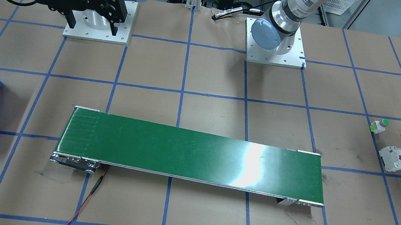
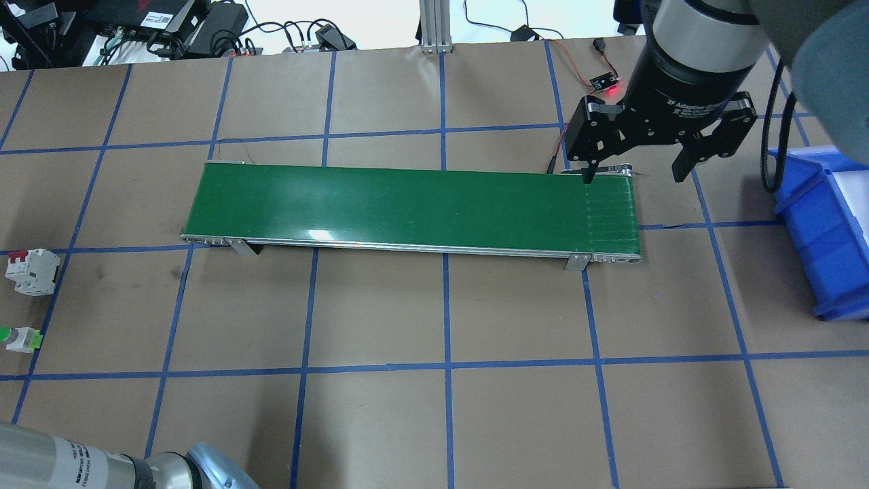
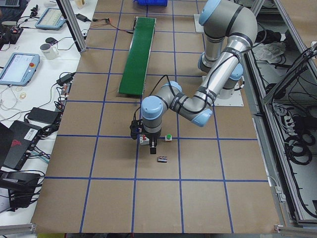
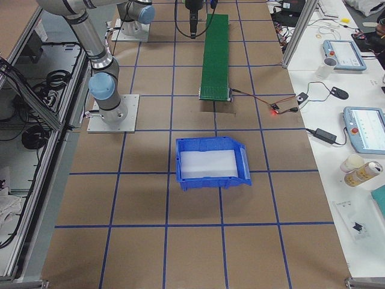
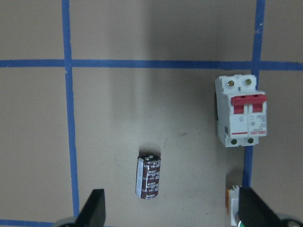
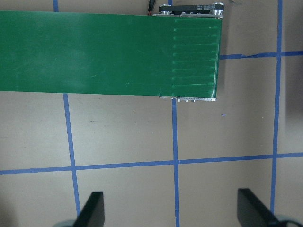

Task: Move capacitor from left to right
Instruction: 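Lower the left gripper over the dark capacitor and close on it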

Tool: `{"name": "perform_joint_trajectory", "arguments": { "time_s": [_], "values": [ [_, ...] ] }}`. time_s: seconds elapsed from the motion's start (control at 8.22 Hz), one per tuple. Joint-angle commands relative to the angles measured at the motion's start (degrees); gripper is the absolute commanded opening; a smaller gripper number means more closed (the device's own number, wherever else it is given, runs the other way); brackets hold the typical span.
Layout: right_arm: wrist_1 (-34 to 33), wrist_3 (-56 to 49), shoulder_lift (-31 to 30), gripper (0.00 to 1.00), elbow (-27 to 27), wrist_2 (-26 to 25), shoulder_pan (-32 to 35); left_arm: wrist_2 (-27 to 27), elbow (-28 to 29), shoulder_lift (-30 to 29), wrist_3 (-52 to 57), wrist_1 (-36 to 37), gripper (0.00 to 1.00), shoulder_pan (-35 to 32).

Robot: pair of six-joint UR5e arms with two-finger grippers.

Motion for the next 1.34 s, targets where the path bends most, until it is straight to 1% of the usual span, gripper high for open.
{"name": "perform_joint_trajectory", "arguments": {
  "time_s": [0.0,0.24,0.49,1.22],
  "values": [
    [-0.1,0.0,0.2,1.00,0.0,0.3,0.1,0.2,-0.2,-5.6,7.1,1.9,1.00,2.3],
    [-0.1,-0.1,0.1,1.00,0.0,0.3,0.0,0.1,-0.9,-8.9,7.2,8.6,1.00,3.5],
    [-0.1,-0.1,0.1,1.00,0.0,0.1,0.0,0.1,-0.9,-11.3,7.2,9.0,1.00,3.7],
    [-0.1,-1.4,0.0,1.00,0.0,0.0,0.0,0.1,-1.7,-11.7,6.9,8.3,1.00,4.0]
  ]
}}
